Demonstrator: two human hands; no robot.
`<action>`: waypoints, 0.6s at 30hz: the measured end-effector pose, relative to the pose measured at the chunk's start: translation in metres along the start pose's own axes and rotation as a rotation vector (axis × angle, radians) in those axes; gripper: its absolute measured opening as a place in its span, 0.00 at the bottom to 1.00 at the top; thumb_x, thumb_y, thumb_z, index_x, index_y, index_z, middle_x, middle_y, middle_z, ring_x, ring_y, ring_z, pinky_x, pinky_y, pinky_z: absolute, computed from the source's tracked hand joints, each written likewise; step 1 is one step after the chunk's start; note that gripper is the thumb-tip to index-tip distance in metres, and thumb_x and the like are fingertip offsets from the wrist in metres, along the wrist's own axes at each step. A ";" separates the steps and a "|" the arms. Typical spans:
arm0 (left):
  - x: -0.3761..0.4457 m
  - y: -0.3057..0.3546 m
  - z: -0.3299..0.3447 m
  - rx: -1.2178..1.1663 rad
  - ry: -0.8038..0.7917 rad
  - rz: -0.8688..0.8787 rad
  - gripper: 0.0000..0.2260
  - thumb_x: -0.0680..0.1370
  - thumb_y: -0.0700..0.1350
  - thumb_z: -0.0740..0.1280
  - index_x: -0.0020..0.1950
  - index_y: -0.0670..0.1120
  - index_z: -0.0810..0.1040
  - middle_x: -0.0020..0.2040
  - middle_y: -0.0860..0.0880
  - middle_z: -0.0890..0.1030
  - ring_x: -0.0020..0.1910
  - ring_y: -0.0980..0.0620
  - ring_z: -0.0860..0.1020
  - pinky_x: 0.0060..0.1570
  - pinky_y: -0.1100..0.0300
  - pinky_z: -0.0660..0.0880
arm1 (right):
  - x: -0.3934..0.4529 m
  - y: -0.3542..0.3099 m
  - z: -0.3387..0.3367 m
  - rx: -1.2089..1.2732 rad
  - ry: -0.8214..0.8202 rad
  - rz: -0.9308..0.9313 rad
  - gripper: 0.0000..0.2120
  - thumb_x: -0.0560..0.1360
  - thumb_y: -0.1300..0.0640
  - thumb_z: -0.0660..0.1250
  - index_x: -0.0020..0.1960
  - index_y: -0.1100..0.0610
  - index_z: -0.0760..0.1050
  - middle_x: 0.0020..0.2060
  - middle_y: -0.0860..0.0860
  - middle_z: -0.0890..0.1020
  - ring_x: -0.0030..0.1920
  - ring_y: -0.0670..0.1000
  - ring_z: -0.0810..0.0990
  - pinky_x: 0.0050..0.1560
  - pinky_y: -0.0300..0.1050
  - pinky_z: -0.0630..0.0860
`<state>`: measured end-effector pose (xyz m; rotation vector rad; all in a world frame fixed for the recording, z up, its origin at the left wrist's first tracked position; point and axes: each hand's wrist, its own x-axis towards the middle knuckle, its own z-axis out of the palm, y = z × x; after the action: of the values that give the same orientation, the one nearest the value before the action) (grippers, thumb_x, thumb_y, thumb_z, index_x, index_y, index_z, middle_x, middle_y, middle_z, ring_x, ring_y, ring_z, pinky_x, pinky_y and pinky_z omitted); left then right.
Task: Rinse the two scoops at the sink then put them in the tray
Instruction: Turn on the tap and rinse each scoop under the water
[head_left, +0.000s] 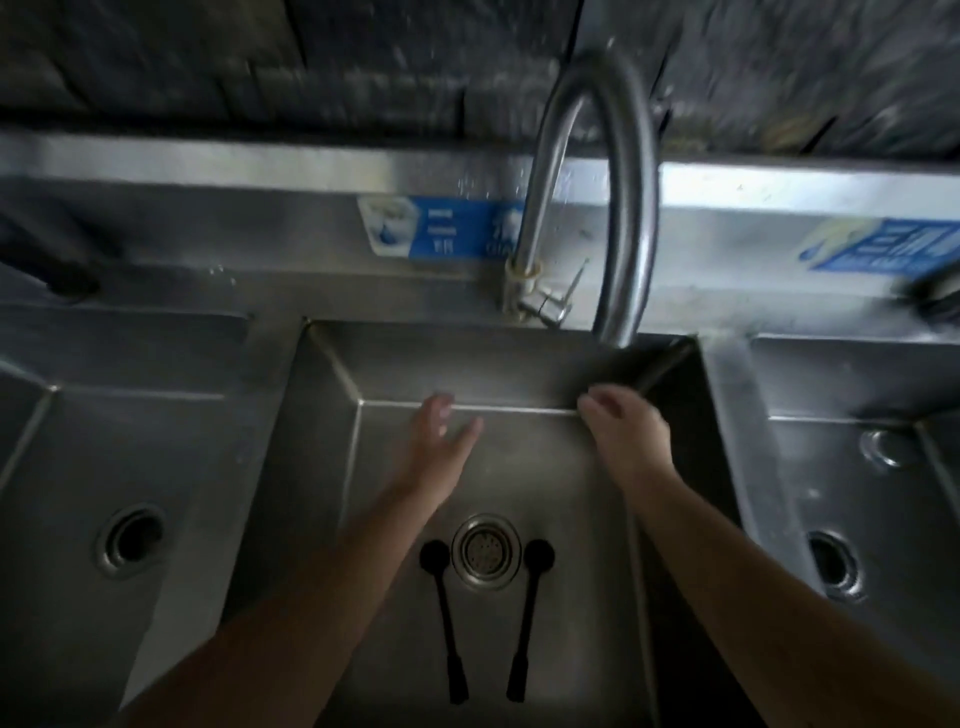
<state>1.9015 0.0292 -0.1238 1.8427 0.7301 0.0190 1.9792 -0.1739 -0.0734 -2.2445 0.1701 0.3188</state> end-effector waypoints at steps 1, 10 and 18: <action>0.012 0.033 -0.001 0.006 0.001 0.086 0.25 0.74 0.53 0.70 0.68 0.46 0.72 0.66 0.42 0.76 0.61 0.46 0.76 0.57 0.51 0.74 | 0.010 -0.027 -0.013 0.038 0.049 -0.053 0.11 0.75 0.48 0.68 0.55 0.52 0.81 0.43 0.47 0.81 0.44 0.49 0.79 0.45 0.38 0.67; 0.091 0.163 0.018 0.148 -0.132 0.294 0.08 0.76 0.52 0.67 0.52 0.52 0.75 0.44 0.55 0.80 0.42 0.59 0.79 0.35 0.69 0.72 | 0.081 -0.130 -0.017 0.010 -0.049 -0.122 0.18 0.76 0.45 0.65 0.50 0.61 0.80 0.45 0.58 0.85 0.47 0.57 0.84 0.52 0.56 0.82; 0.106 0.151 0.020 0.126 -0.088 0.367 0.05 0.73 0.42 0.71 0.44 0.50 0.76 0.39 0.54 0.80 0.37 0.57 0.76 0.43 0.59 0.75 | 0.103 -0.116 0.009 -0.008 -0.104 -0.040 0.18 0.81 0.46 0.56 0.55 0.59 0.76 0.60 0.63 0.79 0.61 0.63 0.77 0.65 0.59 0.73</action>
<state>2.0654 0.0319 -0.0371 2.0635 0.3312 0.1314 2.1024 -0.0944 -0.0228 -2.2305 0.0690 0.4136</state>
